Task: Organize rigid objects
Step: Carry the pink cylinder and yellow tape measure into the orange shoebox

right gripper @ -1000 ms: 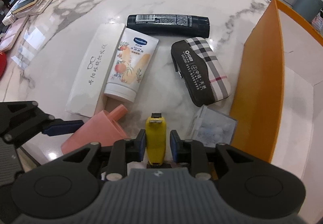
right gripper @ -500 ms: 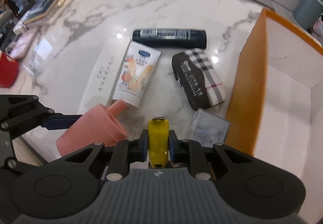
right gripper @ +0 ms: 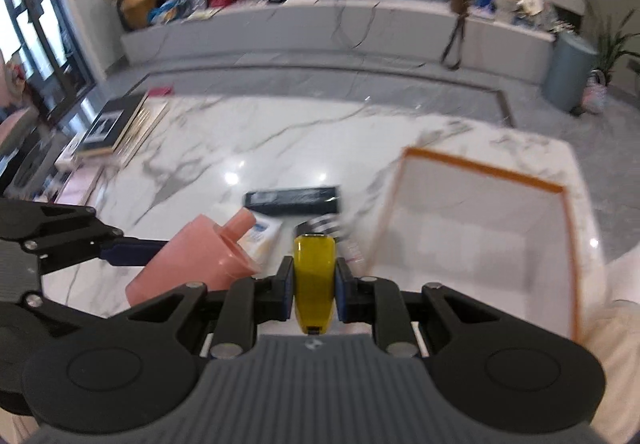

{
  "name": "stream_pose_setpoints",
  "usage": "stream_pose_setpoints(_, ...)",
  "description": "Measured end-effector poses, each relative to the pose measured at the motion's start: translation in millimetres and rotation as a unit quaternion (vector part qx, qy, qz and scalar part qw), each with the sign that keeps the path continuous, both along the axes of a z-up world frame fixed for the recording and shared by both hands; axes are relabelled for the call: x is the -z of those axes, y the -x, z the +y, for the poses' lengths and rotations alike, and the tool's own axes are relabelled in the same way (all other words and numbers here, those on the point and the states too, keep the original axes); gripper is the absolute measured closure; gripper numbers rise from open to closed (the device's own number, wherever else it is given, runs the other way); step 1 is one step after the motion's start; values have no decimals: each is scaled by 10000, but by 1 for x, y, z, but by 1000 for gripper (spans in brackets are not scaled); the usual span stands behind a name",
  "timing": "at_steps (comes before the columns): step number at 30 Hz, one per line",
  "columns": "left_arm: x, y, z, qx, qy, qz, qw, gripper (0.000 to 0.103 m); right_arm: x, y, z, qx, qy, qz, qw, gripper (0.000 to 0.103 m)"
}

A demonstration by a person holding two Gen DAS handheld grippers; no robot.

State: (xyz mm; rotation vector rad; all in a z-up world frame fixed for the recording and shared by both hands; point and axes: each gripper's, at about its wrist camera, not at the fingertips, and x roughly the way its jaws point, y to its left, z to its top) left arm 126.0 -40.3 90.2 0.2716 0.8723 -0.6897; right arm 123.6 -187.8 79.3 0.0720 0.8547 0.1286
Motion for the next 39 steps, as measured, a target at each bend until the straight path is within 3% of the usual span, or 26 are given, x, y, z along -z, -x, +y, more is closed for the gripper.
stream_pose_setpoints(6, -2, 4, -57, 531, -126, -176, 9984, 39, 8, 14, -54, 557, -68, 67, 9984, 84)
stream_pose_setpoints(17, 55, -10, -142, 1371, -983, -148, 9856, 39, 73, 3, -135, 1450, -729, 591, 9850, 84)
stream_pose_setpoints(21, 81, -17, -164, 1705, -1482, -293, 9737, 39, 100, -7, -150, 1599, -963, 750, 9796, 84)
stream_pose_setpoints(31, 132, -39, -192, 2600, -2507, -341, 9319, 39, 143, -32, -162, 1618, -1454, 1222, 9684, 84)
stream_pose_setpoints(35, 144, -46, -197, 2801, -2758, -202, 9193, 39, 151, -37, -159, 1539, -1552, 1371, 9661, 84)
stream_pose_setpoints(39, 151, -50, -194, 2875, -2870, -7, 9138, 39, 157, -41, -155, 1459, -1633, 1495, 9642, 84)
